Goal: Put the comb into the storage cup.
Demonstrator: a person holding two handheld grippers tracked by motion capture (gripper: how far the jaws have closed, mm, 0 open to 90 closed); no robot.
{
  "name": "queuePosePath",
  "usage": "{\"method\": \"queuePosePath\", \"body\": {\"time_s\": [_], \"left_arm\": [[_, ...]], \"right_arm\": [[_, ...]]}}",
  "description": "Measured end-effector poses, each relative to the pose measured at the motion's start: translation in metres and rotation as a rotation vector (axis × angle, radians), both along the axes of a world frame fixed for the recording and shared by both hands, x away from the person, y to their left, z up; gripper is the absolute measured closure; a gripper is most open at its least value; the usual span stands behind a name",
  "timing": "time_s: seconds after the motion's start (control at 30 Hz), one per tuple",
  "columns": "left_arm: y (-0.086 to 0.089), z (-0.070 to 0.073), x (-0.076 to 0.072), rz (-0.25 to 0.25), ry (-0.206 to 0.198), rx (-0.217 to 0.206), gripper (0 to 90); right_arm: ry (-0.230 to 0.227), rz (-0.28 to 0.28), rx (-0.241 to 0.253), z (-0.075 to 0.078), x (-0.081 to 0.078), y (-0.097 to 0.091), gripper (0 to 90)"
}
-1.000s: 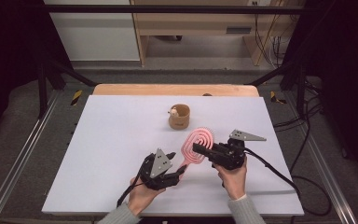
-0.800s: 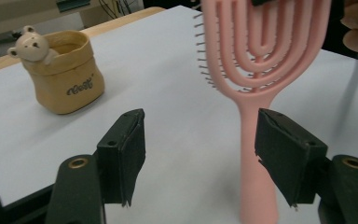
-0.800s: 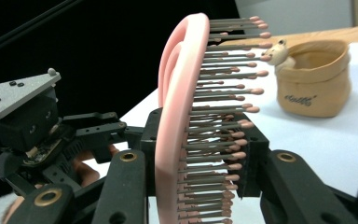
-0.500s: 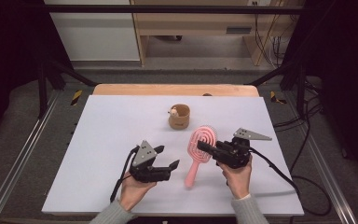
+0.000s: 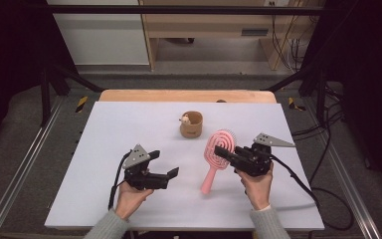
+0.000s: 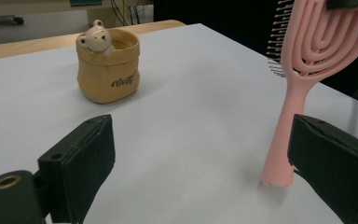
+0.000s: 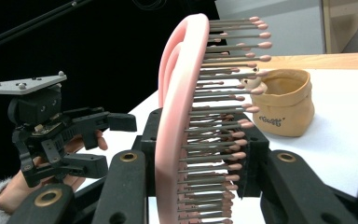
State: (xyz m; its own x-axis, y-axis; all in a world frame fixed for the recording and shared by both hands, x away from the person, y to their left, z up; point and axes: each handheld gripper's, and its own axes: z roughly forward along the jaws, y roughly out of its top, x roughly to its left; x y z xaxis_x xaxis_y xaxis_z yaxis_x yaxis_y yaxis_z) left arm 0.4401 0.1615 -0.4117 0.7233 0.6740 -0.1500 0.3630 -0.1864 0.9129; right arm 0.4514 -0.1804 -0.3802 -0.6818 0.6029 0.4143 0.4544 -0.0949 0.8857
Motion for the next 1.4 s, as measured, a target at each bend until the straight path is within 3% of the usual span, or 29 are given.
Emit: {"method": "queuePosePath", "body": {"time_s": [0.73, 1.4], "left_arm": [[0.056, -0.011, 0.003, 0.085, -0.033, -0.020, 7.1], [0.092, -0.018, 0.001, 0.134, -0.055, -0.020, 7.1]], "right_arm": [[-0.036, -0.033, -0.043, 0.022, 0.014, 0.001, 63.9], [-0.066, -0.063, -0.094, 0.046, 0.031, 0.009, 63.9]]}}
